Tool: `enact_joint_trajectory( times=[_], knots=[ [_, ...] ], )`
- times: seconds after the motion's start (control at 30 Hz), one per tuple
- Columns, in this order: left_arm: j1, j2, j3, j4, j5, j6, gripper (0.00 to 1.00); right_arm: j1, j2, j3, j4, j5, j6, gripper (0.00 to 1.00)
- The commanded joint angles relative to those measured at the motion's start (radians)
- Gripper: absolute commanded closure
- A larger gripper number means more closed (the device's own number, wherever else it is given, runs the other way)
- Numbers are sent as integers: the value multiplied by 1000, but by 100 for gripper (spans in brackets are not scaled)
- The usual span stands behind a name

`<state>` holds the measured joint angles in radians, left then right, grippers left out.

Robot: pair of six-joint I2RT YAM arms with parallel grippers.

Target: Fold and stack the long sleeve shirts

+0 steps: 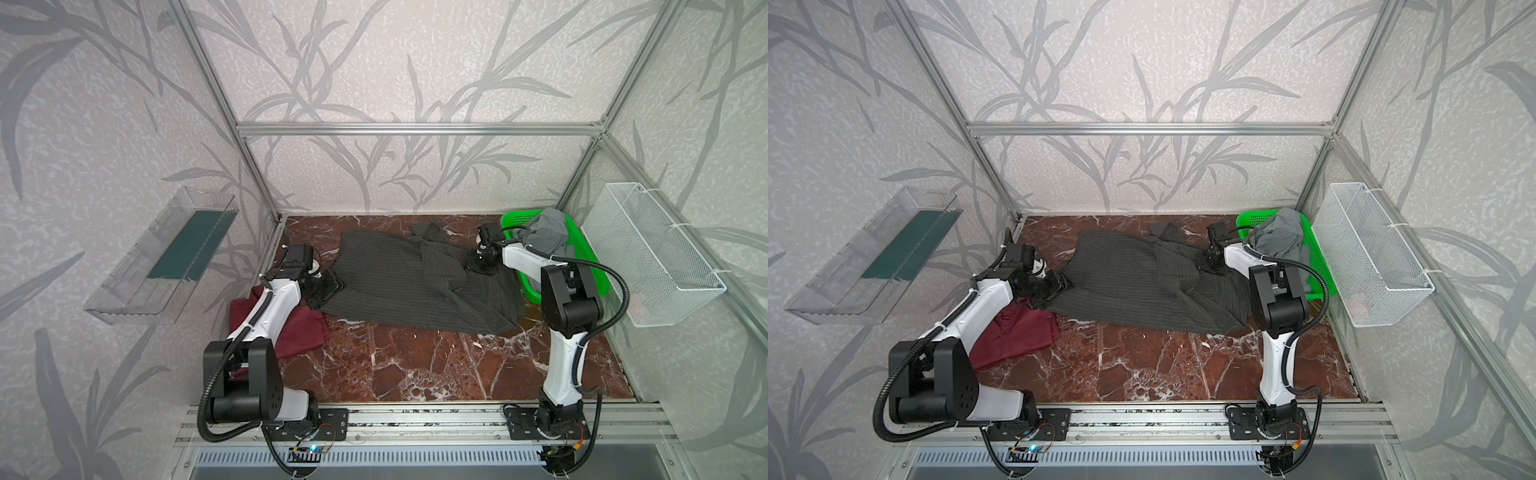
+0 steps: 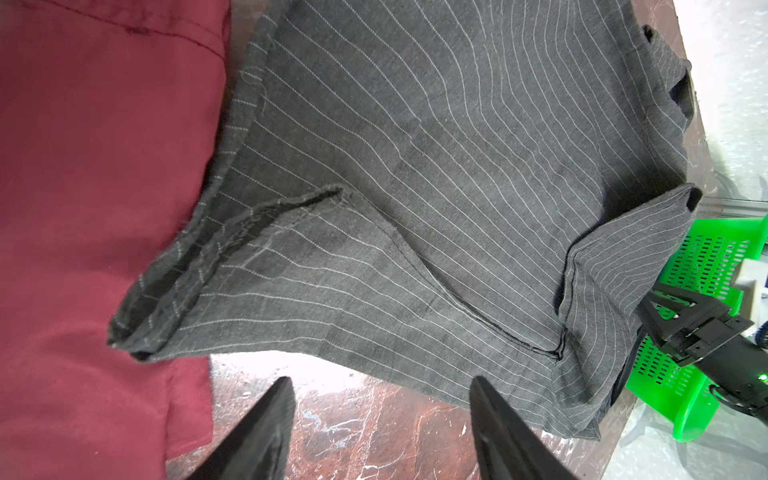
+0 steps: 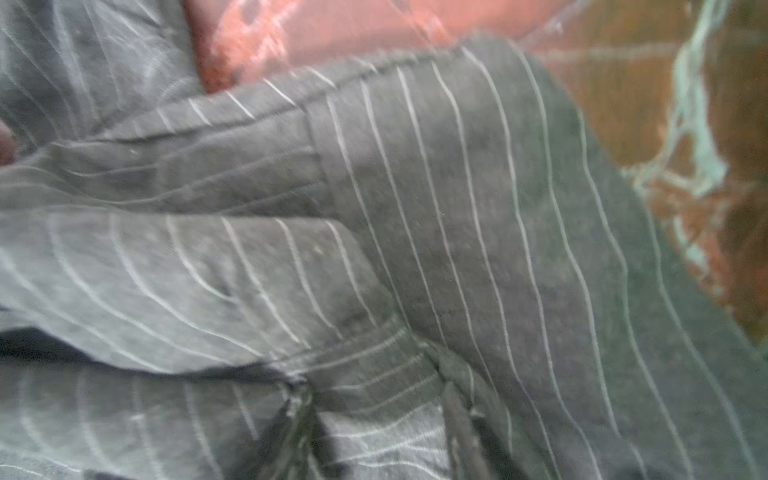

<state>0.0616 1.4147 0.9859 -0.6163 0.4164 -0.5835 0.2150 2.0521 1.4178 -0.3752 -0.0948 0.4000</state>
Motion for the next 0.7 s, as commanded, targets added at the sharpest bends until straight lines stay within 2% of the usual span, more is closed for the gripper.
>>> enact_joint_trajectory(
  times=[0.0,0.27,0.6,0.67],
  knots=[
    [7,-24,-10,7,12,14,32,-10,-62,-31,91,11,-28,45],
    [10,-27,-15,14,16,14,32,-29,-16,-3,111,-40,-51,50],
    [16,-22,-13,18,18,11,32,-36,10,7,133,-118,-67,68],
    [17,-23,-15,18,19,11,33,-35,11,4,134,-122,-70,68]
  ],
)
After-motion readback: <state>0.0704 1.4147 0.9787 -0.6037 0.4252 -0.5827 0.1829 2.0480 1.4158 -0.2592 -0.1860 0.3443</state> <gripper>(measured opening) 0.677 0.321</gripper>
